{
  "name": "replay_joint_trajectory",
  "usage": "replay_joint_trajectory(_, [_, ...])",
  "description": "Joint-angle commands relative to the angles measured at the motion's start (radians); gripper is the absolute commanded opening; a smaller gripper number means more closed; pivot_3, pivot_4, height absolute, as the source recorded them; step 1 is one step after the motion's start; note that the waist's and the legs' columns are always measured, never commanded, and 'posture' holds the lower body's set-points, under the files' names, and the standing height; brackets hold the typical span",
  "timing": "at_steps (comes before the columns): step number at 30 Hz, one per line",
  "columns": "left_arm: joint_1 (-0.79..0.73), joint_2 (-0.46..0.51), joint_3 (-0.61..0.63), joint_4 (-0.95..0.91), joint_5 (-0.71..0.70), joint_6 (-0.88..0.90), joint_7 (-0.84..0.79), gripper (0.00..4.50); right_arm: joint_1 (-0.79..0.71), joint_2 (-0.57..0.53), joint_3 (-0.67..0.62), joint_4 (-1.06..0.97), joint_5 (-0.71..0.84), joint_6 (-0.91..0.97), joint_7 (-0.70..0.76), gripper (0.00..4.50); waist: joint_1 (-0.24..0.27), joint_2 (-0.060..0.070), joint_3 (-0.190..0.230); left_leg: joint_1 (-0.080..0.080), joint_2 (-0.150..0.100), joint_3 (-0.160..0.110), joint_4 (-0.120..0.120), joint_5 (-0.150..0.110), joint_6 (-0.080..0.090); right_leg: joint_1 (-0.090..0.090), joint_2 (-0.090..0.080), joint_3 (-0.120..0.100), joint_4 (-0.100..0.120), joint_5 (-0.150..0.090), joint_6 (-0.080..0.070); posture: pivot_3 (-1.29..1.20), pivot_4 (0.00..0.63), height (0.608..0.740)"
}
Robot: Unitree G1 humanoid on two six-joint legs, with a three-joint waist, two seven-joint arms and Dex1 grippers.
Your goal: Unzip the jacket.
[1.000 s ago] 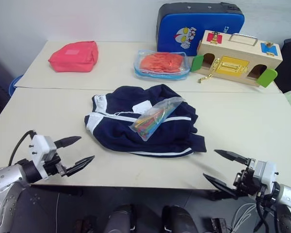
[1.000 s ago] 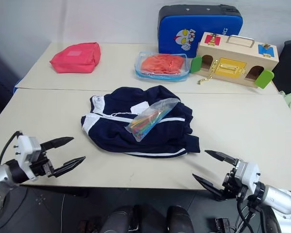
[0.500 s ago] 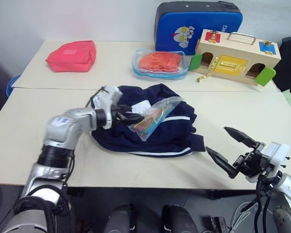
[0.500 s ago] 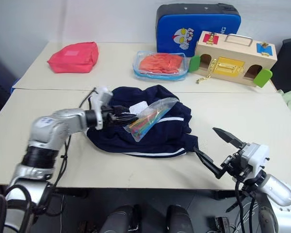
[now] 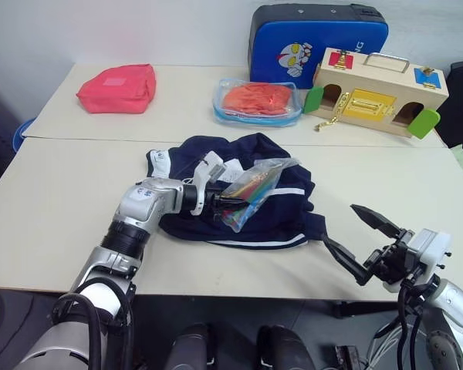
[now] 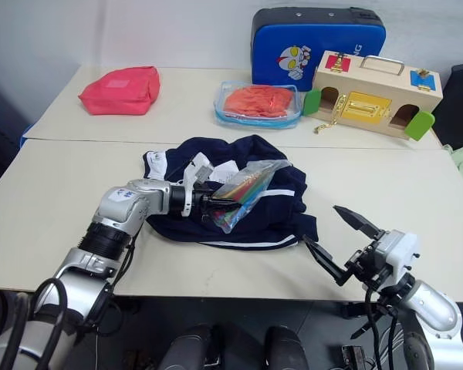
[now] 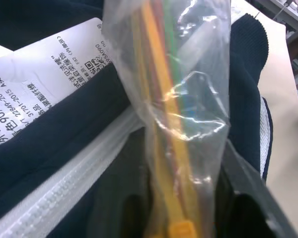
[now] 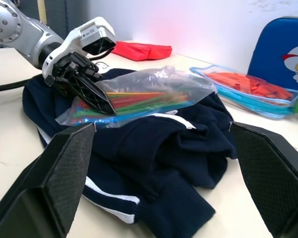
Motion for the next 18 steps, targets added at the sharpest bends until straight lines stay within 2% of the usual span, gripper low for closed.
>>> replay_joint_trajectory(1, [0.082, -0.027, 0.127, -0.130, -0.072, -0.156, -0.035, 0.19, -0.029, 0.010, 0.021, 0.004, 0.000, -0.027, 0.023, 4.50, -0.001, 0.000, 0.000, 0.000, 0.000, 0.000, 0.000, 0.000, 0.000, 0.000, 0.000, 0.000, 0.000, 0.000, 0.000, 0.00, 0.150, 0.740])
replay_joint_trajectory(2, [0.112, -0.030, 0.162, -0.155, -0.075, -0.201, -0.027, 0.02, -0.040, 0.011, 0.030, 0.014, 0.000, -0.030, 0.032, 4.50, -0.003, 0.000, 0.000, 0.000, 0.000, 0.000, 0.001, 0.000, 0.000, 0.000, 0.000, 0.000, 0.000, 0.000, 0.000, 0.00, 0.150, 0.740])
replay_joint_trajectory(5, [0.221, -0.041, 0.341, -0.255, -0.141, -0.273, 0.064, 0.02, -0.091, 0.005, 0.078, 0.045, -0.002, -0.036, 0.085, 4.50, -0.012, 0.000, 0.000, 0.000, 0.000, 0.000, 0.001, 0.000, 0.000, 0.000, -0.001, 0.000, 0.001, 0.000, 0.000, 0.00, 0.150, 0.740])
replay_joint_trajectory(12, [0.540, 0.017, 0.811, -0.498, -0.250, -0.213, 0.438, 0.02, -0.259, -0.019, 0.276, 0.088, -0.031, -0.040, 0.284, 4.50, -0.035, -0.001, 0.001, 0.001, 0.001, -0.002, 0.000, 0.000, 0.000, 0.000, 0.000, -0.001, 0.001, 0.000, 0.000, 0.00, 0.150, 0.740])
replay_joint_trajectory(15, [0.665, 0.058, 0.998, -0.506, -0.206, -0.175, 0.630, 0.02, -0.317, -0.007, 0.329, 0.105, -0.041, -0.040, 0.320, 4.50, -0.030, -0.003, 0.001, 0.001, 0.001, -0.002, 0.000, -0.001, 0.000, 0.001, -0.001, -0.001, 0.000, 0.000, 0.000, 0.00, 0.150, 0.740])
replay_joint_trajectory(18, [0.769, 0.109, 1.108, -0.458, -0.230, -0.133, 0.670, 0.02, -0.355, 0.016, 0.342, 0.132, -0.040, -0.032, 0.309, 4.50, -0.023, -0.004, 0.001, 0.001, 0.001, -0.002, 0.000, -0.003, 0.001, 0.001, -0.002, -0.001, 0.000, 0.000, 0.000, 0.00, 0.150, 0.740])
